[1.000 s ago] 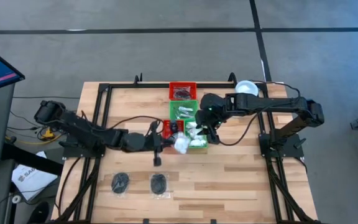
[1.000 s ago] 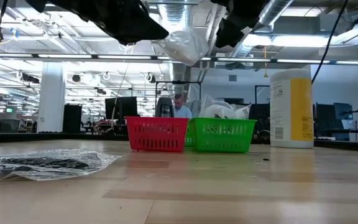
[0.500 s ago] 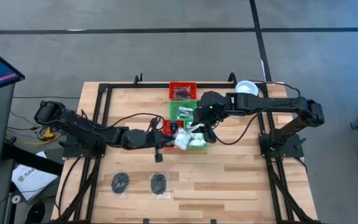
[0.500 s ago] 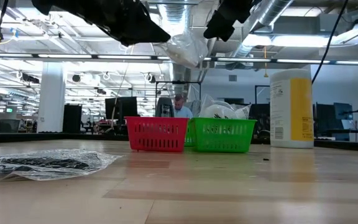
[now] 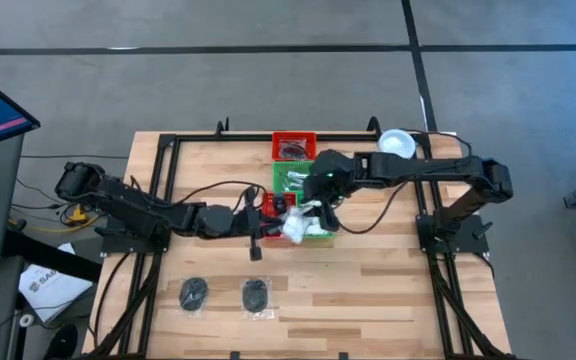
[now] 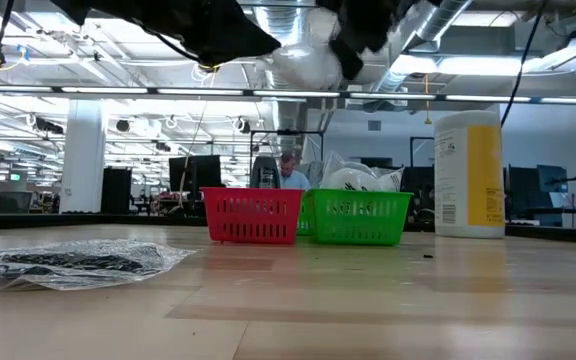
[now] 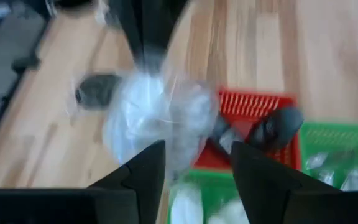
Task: Pick & Place Travel size toiletries
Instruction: Put the white cotton pack into the bottom green bin, then put the black hairbrush into the top red bin
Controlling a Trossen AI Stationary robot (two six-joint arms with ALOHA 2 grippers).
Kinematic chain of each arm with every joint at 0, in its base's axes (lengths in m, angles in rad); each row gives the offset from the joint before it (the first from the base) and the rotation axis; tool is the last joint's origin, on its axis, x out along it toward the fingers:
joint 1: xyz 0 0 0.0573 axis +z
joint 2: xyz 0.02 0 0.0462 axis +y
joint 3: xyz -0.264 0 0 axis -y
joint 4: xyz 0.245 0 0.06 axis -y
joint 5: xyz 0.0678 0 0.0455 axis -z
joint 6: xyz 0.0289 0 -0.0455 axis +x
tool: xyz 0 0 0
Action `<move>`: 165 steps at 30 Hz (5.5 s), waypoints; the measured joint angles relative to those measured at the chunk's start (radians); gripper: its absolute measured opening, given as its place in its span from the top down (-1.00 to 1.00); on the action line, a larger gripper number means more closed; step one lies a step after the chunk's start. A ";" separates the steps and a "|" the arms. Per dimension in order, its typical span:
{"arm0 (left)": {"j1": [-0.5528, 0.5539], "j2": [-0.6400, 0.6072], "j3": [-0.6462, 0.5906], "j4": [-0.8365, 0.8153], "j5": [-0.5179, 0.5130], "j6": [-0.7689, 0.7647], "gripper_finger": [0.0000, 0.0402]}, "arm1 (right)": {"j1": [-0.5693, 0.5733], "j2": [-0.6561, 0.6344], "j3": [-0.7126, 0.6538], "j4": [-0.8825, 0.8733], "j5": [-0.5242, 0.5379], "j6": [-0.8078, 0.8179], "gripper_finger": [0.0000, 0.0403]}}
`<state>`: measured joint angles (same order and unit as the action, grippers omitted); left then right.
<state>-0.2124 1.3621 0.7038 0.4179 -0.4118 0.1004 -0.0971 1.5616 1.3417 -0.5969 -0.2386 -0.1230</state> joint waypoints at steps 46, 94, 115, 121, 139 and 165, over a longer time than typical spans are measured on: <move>0.060 0.000 0.001 -0.044 0.035 0.068 1.00 | -0.026 0.092 -0.004 -0.017 0.000 -0.068 0.08; 0.061 0.000 0.000 -0.043 -0.074 0.022 0.44 | -0.125 0.092 -0.004 -0.293 0.008 -0.091 1.00; 0.026 0.000 0.000 -0.043 -0.067 0.014 0.44 | -0.153 0.096 -0.073 -0.289 0.060 -0.064 1.00; 0.002 0.000 0.000 -0.043 -0.066 0.010 0.45 | -0.130 0.096 -0.109 -0.237 0.059 -0.060 1.00; -0.072 0.000 0.000 -0.118 -0.063 -0.118 0.43 | -0.111 0.095 -0.108 -0.151 0.056 -0.059 0.54; -0.127 0.000 -0.189 -0.192 0.262 -0.599 0.38 | 0.015 0.094 -0.002 -0.093 0.052 -0.051 -0.19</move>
<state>-0.3392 1.3621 0.5153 0.2263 -0.1493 -0.4991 -0.0825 1.6558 1.3399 -0.6899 -0.1867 -0.1743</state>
